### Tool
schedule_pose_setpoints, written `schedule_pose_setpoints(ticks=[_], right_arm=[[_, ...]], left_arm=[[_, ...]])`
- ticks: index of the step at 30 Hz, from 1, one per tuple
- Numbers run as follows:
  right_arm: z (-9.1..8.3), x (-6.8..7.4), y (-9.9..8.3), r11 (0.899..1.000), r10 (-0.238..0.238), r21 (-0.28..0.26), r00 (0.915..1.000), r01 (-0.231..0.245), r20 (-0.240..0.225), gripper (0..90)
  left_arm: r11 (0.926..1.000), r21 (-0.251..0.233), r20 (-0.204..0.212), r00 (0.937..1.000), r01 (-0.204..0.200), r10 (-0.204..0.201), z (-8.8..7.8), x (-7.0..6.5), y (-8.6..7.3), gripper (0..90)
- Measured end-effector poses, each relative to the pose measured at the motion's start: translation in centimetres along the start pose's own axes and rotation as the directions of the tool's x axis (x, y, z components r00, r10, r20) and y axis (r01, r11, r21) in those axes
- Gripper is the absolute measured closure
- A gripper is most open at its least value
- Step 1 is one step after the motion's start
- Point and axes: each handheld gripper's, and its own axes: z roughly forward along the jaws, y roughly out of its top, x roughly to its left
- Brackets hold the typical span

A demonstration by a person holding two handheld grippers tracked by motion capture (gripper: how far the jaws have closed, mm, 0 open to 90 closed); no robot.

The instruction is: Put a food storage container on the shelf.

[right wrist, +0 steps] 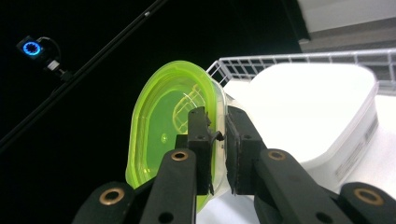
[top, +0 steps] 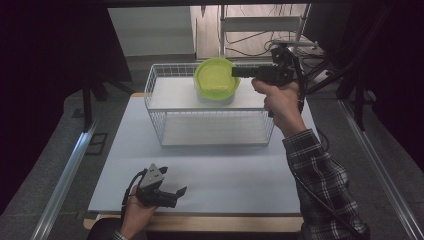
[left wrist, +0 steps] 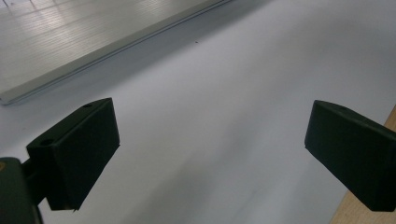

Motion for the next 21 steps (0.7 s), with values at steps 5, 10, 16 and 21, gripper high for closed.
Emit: schedule_pose_setpoints(ticks=[5,10,16,21], right_arm=[[0.3,0.0,0.9,1.000,0.000,-0.019,0.9997,0.001,0.026,81.9],[0.6,-0.3,1.6,0.999,0.000,-0.034,0.9983,0.002,0.058,81.9],[1.4,-0.8,2.2,0.999,0.006,-0.046,0.9959,-0.001,0.091,81.9],[2.1,-1.3,2.6,0.999,0.013,-0.053,0.9927,-0.006,0.120,81.9]], left_arm=[[1.0000,0.000,0.002,1.0000,0.000,0.000,0.0,0.0,0.0,2.9],[1.0000,0.001,0.006,1.0000,-0.001,0.001,0.0,0.0,0.0,2.9],[1.0000,0.002,0.008,1.0000,-0.003,0.003,0.1,0.0,0.0,2.9],[1.0000,0.003,0.011,0.9999,-0.004,0.004,0.1,0.0,0.0,2.9]])
